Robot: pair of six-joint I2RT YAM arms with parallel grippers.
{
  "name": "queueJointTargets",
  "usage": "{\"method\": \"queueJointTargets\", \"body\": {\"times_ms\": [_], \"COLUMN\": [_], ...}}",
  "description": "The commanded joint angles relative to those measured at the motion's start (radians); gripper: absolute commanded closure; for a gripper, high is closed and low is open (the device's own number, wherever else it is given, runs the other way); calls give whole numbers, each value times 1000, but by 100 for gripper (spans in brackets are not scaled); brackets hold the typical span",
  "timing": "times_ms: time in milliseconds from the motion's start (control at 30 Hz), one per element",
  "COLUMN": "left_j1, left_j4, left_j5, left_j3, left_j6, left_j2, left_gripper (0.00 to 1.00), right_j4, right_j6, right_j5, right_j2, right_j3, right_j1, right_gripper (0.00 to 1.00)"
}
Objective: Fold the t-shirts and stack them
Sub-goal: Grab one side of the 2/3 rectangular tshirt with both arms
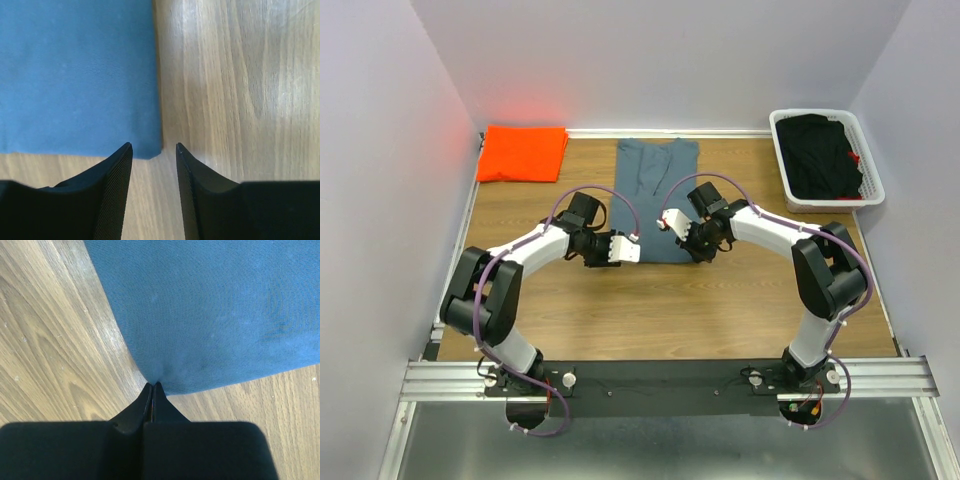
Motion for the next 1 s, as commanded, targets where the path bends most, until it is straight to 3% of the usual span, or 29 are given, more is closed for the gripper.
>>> {"method": "queueJointTargets", "body": {"times_ms": [0,300,467,967], "left_j1": [-17,-15,-17,-8], "left_j4": [4,-19,-81,-301], "left_j5": [-45,-83,-102,-45], "left_j3": [15,47,105,323], "left_j6": [33,33,23,-5], "left_j2": [66,172,193,66], "left_gripper": [56,67,100,100], "right_j4": [-45,-46,-52,-213], "right_j6": [0,-4,6,-37], "right_j5": [-25,-15,-12,-25], "right_j2": [-16,-3,-25,-83], "right_j3": [6,0,12,203], "right_j1": [5,5,4,-47], "right_gripper": [99,99,99,100]}}
